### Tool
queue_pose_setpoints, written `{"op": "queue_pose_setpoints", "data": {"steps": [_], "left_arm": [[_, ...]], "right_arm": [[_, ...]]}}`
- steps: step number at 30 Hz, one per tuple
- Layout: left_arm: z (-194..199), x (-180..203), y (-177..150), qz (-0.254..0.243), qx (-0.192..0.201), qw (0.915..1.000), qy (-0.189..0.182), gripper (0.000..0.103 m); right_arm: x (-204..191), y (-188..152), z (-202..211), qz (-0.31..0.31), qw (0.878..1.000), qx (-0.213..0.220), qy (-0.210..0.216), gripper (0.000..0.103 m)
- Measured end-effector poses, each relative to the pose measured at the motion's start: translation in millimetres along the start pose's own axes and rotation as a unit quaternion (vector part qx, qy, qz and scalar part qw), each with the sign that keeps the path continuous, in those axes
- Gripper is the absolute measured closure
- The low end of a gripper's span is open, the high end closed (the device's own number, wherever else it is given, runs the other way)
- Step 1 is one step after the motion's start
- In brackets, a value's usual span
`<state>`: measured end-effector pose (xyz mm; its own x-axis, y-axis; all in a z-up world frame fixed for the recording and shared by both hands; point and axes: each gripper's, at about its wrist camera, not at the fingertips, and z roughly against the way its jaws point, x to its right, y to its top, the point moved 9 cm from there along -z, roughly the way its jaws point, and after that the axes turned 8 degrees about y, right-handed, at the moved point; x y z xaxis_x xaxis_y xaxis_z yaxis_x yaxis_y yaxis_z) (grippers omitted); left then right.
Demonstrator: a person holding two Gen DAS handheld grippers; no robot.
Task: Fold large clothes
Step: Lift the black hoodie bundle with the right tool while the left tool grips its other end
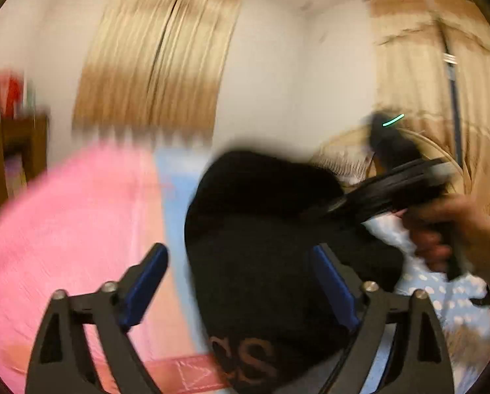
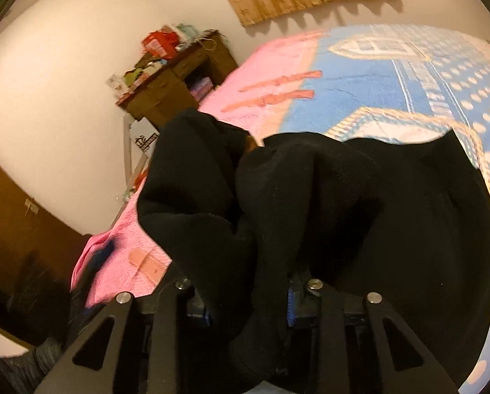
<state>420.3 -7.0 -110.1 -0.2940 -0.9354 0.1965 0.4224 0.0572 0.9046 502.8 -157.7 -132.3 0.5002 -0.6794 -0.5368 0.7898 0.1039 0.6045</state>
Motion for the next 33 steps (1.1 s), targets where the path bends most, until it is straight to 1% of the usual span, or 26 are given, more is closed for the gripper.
{"op": "queue_pose_setpoints", "data": {"steps": [1,2,3,4,6,8,10,12,13,14,16,18,20,21,22,23,24,25,26,27,28,29,30,31,32,33], "left_arm": [[-19,-1,-8,0.015,-0.028,0.9995,-0.008,0.011],[-31,3,-12,0.034,-0.044,0.9981,-0.027,0.011],[-36,9,-13,0.050,-0.050,0.9967,-0.038,0.012],[-37,17,-10,0.051,-0.048,0.9968,-0.039,0.014],[-34,48,2,0.034,-0.039,0.9978,-0.042,0.014],[-33,70,9,0.000,-0.036,0.9987,-0.036,0.014],[-31,105,21,-0.039,-0.038,0.9977,-0.042,0.014],[-25,133,24,-0.070,-0.040,0.9953,-0.054,0.014],[-29,152,25,-0.099,-0.049,0.9931,-0.040,0.014],[-36,162,22,-0.123,-0.060,0.9902,-0.026,0.014],[-54,185,8,-0.164,-0.075,0.9834,-0.013,0.014],[-73,199,-13,-0.216,-0.092,0.9721,0.010,0.013],[-83,213,-30,-0.260,-0.069,0.9631,0.018,0.011],[-84,215,-37,-0.275,-0.059,0.9592,0.026,0.011],[-79,218,-38,-0.287,-0.044,0.9565,0.032,0.014],[-70,222,-36,-0.273,-0.045,0.9611,0.004,0.015],[-60,223,-34,-0.244,-0.054,0.9677,-0.032,0.015],[-53,218,-28,-0.225,-0.056,0.9717,-0.045,0.016],[-42,215,-19,-0.211,-0.053,0.9750,-0.046,0.016],[-28,212,-9,-0.198,-0.042,0.9777,-0.056,0.016],[-13,206,4,-0.188,-0.021,0.9796,-0.068,0.012],[-2,197,17,-0.187,-0.002,0.9807,-0.058,0.007],[-3,193,23,-0.188,0.010,0.9813,-0.043,0.000],[1,179,30,-0.188,0.022,0.9817,-0.023,0.000],[-4,167,33,-0.193,0.019,0.9810,-0.009,0.000],[-17,150,30,-0.206,-0.004,0.9783,0.022,0.000]], "right_arm": [[-5,0,2,0.004,1.000,0.001,0.003,0.073],[-9,0,3,0.009,1.000,-0.002,0.003,0.073],[-10,0,4,0.010,1.000,-0.004,0.002,0.074],[-7,1,7,0.007,1.000,-0.001,-0.001,0.074],[0,1,15,0.005,1.000,0.005,-0.004,0.075],[8,2,30,0.000,1.000,0.018,-0.003,0.076],[13,0,54,0.006,0.999,0.035,-0.011,0.077],[24,-4,74,0.000,0.999,0.042,-0.009,0.077],[37,-7,86,-0.008,0.999,0.050,-0.015,0.077],[48,-10,91,-0.018,0.998,0.053,-0.018,0.077],[88,-23,98,-0.057,0.996,0.055,-0.028,0.077],[125,-38,91,-0.098,0.994,0.052,-0.024,0.077],[166,-56,77,-0.148,0.987,0.059,-0.006,0.077],[176,-59,74,-0.165,0.984,0.064,0.007,0.077],[184,-61,74,-0.181,0.980,0.075,0.027,0.077],[188,-62,76,-0.183,0.979,0.080,0.042,0.077],[189,-62,76,-0.182,0.979,0.082,0.049,0.076],[188,-62,77,-0.180,0.979,0.081,0.052,0.076],[186,-62,78,-0.175,0.980,0.079,0.051,0.075],[185,-64,77,-0.170,0.981,0.078,0.047,0.075],[184,-63,77,-0.170,0.981,0.078,0.046,0.074],[185,-63,77,-0.171,0.981,0.080,0.046,0.074],[185,-65,77,-0.170,0.981,0.082,0.045,0.073],[184,-65,78,-0.167,0.981,0.086,0.040,0.073],[181,-65,78,-0.162,0.982,0.090,0.032,0.071],[178,-65,80,-0.160,0.983,0.092,0.025,0.068]]}}
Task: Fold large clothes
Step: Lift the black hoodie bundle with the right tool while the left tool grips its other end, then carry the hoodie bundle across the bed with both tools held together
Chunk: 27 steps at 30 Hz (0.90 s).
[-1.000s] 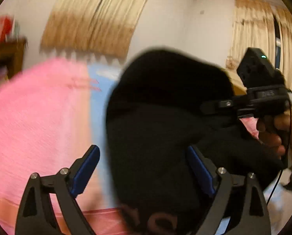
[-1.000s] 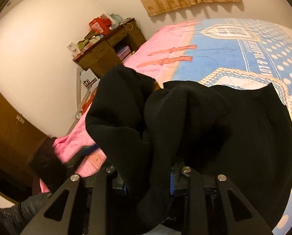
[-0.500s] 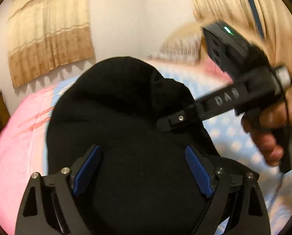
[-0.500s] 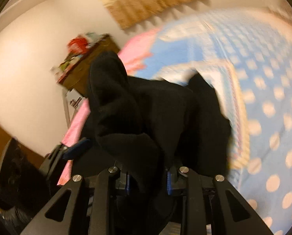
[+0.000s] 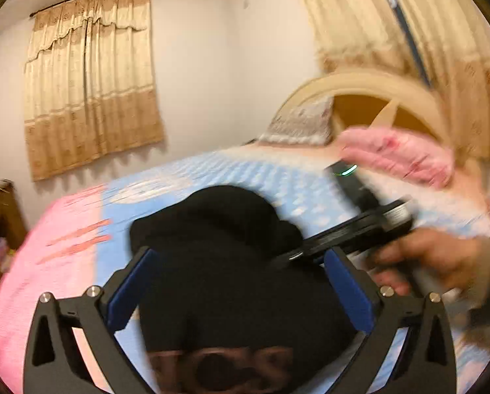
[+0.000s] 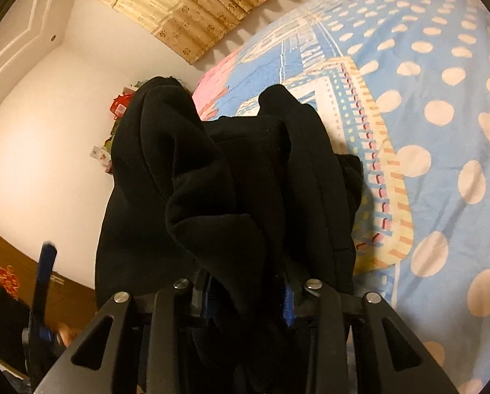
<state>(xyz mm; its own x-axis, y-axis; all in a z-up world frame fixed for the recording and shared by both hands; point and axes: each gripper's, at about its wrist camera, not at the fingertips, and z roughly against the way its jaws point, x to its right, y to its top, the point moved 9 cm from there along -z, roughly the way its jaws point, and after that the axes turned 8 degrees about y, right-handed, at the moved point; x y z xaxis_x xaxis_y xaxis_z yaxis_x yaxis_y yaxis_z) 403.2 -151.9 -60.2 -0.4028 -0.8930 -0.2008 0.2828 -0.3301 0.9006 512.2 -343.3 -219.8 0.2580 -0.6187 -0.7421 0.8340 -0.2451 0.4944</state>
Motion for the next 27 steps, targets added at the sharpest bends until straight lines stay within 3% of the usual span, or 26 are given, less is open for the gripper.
{"op": "queue_pose_setpoints", "data": {"steps": [2,4,6,7,10,11,13,16,18,22,25,27], "left_arm": [[-36,-26,-28,0.017,-0.054,0.9981,0.024,0.000],[-68,-26,-61,0.052,-0.130,0.9900,-0.017,0.000],[-71,-31,-62,0.063,-0.111,0.9918,-0.006,0.000],[-72,-30,-61,0.060,-0.111,0.9920,-0.005,0.000],[-71,-20,-56,0.052,-0.108,0.9927,0.003,0.000],[-73,-17,-57,0.050,-0.109,0.9927,0.007,0.000],[-86,-11,-54,0.054,-0.110,0.9924,0.009,0.000],[-90,-12,-52,0.055,-0.107,0.9926,0.017,0.000],[-89,-16,-57,0.055,-0.102,0.9931,0.015,0.000],[-55,-23,-57,0.082,-0.067,0.9941,-0.022,0.000],[-23,-42,-51,0.100,-0.006,0.9947,-0.025,0.000],[-34,-50,-57,0.115,-0.038,0.9921,-0.032,0.000]], "right_arm": [[-3,1,3,-0.005,1.000,0.010,-0.010,0.063],[-11,2,5,0.005,0.999,0.022,-0.029,0.059],[-20,3,8,0.029,0.997,0.029,-0.066,0.050],[-24,6,15,0.045,0.993,0.041,-0.104,0.047],[-49,21,42,0.110,0.964,0.090,-0.225,0.043],[-67,27,51,0.132,0.954,0.117,-0.243,0.043],[-108,33,51,0.170,0.953,0.142,-0.209,0.043],[-140,38,21,0.193,0.961,0.115,-0.164,0.043],[-125,46,3,0.159,0.971,0.099,-0.148,0.043],[-58,45,-34,0.085,0.985,0.022,-0.145,0.045],[-36,46,-28,0.095,0.981,0.031,-0.165,0.045],[-19,46,-26,0.089,0.980,0.042,-0.173,0.045]]}}
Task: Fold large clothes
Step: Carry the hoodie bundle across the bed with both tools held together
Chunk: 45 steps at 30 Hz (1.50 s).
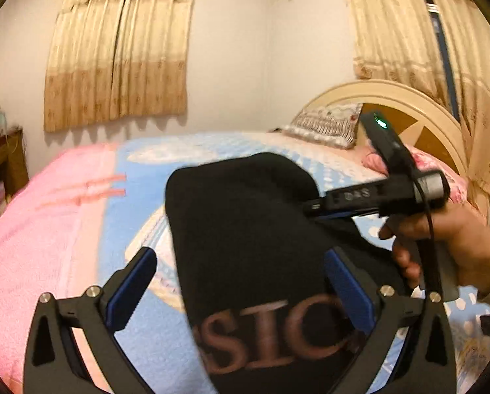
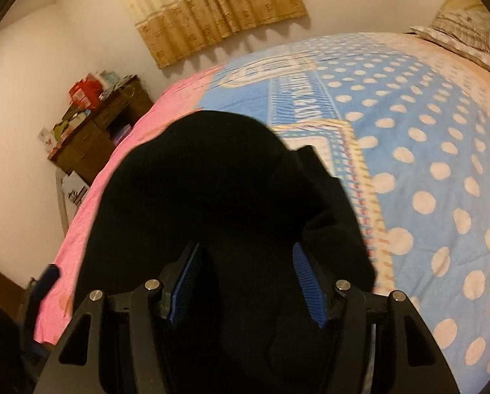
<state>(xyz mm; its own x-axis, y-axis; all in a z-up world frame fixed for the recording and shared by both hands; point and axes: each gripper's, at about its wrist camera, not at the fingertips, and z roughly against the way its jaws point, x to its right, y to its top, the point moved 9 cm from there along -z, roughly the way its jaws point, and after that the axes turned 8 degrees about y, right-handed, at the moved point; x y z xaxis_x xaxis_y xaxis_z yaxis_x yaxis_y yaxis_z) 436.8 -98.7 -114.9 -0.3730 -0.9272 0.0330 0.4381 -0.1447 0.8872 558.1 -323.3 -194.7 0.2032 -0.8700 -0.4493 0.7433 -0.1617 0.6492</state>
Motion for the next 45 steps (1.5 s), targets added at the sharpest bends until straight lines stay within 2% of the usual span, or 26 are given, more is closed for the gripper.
{"op": "queue_pose_setpoints", "data": {"steps": [4,8,10,13,17,20,26,28,30,31,34,37,40,42,45], "left_arm": [[-32,-2,-12,0.026,-0.061,0.9971,-0.038,0.000],[-55,1,-23,0.057,-0.116,0.9896,-0.063,0.000],[-54,8,-24,0.052,-0.115,0.9902,-0.060,0.000],[-43,30,-23,-0.003,-0.082,0.9962,-0.027,0.000],[-47,28,-17,-0.004,-0.101,0.9948,-0.018,0.000],[-40,29,-19,-0.024,-0.099,0.9948,-0.001,0.000],[-45,29,-21,-0.034,-0.116,0.9927,0.006,0.000],[-47,28,-21,-0.039,-0.121,0.9919,0.005,0.000],[-49,26,-21,-0.039,-0.126,0.9913,0.002,0.000],[-49,26,-22,-0.038,-0.128,0.9911,-0.001,0.000],[-47,26,-24,-0.036,-0.128,0.9910,-0.009,0.000],[-40,24,-21,-0.023,-0.125,0.9918,-0.018,0.000],[-24,17,-12,-0.026,-0.096,0.9949,-0.016,0.000],[-18,9,-9,-0.030,-0.080,0.9963,-0.008,0.000],[-26,2,-17,-0.007,-0.106,0.9938,-0.031,0.000]], "right_arm": [[20,-3,-4,-0.007,1.000,0.026,-0.004,0.045],[21,-5,-5,0.014,0.999,0.039,-0.018,0.045],[21,-4,-9,0.012,0.999,0.044,-0.012,0.045],[27,-3,-14,0.018,0.998,0.053,-0.009,0.045],[27,-1,-11,0.022,0.998,0.050,-0.009,0.044],[18,-2,0,0.035,0.998,0.060,-0.012,0.042],[15,-2,21,0.040,0.995,0.084,-0.028,0.028],[18,-2,26,0.041,0.995,0.081,-0.046,0.025],[27,-2,32,0.041,0.993,0.082,-0.076,0.015],[35,-3,32,0.031,0.992,0.080,-0.088,0.014],[55,-11,21,-0.038,0.997,0.055,-0.032,0.012],[63,-18,13,-0.059,0.997,0.048,-0.005,0.006],[71,-26,3,-0.105,0.993,0.038,0.035,0.002],[72,-29,0,-0.114,0.991,0.039,0.052,0.002],[72,-31,-4,-0.122,0.989,0.038,0.072,0.002]]}}
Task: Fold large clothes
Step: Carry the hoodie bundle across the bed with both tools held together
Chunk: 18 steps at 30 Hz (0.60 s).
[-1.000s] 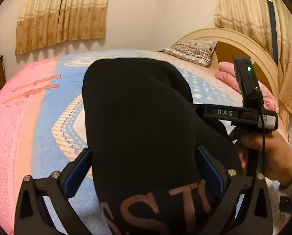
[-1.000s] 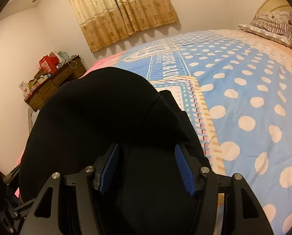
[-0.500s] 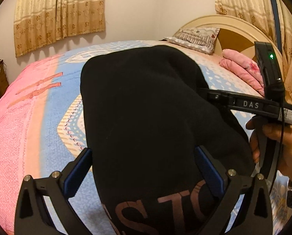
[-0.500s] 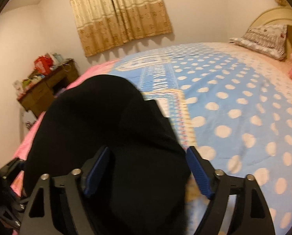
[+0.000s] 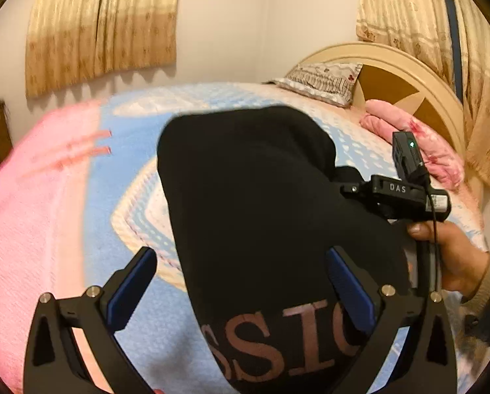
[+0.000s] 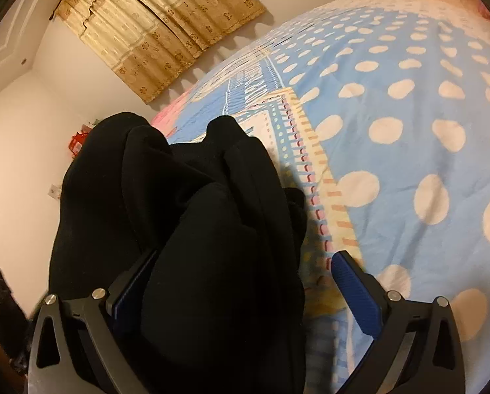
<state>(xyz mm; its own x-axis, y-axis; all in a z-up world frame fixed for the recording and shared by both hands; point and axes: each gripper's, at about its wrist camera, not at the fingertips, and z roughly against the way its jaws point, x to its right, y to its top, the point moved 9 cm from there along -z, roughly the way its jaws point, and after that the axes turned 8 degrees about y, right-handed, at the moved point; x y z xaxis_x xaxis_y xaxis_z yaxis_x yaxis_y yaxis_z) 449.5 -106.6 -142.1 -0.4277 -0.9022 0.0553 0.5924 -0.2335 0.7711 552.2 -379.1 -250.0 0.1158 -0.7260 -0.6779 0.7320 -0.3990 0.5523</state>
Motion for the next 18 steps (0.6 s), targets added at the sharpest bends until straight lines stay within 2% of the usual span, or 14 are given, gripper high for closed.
{"op": "queue_pose_setpoints", "data": {"steps": [4,6,8,11,14,16,18], "left_arm": [[-4,-6,2,0.045,-0.026,0.9982,-0.031,0.000],[4,-9,8,0.049,-0.006,0.9985,-0.024,0.000],[13,-11,15,0.056,0.010,0.9976,-0.039,0.000],[3,-25,14,0.065,-0.003,0.9979,-0.003,0.000],[-15,-26,12,0.110,-0.030,0.9914,-0.064,0.000],[-24,-31,8,0.154,-0.055,0.9816,-0.099,0.000],[-32,-27,8,0.178,-0.068,0.9741,-0.122,0.000]], "right_arm": [[0,-1,-4,-0.009,1.000,-0.006,0.013,0.001],[-2,-2,-4,-0.005,1.000,-0.009,0.012,0.002],[-2,-2,-4,-0.004,1.000,-0.009,0.014,0.001],[-1,-2,-4,-0.004,1.000,-0.009,0.017,0.001],[0,-3,-4,-0.003,1.000,-0.008,0.020,0.001],[1,-1,-4,-0.002,1.000,-0.007,0.023,0.001],[1,-2,-4,-0.001,1.000,-0.006,0.026,0.001]]}}
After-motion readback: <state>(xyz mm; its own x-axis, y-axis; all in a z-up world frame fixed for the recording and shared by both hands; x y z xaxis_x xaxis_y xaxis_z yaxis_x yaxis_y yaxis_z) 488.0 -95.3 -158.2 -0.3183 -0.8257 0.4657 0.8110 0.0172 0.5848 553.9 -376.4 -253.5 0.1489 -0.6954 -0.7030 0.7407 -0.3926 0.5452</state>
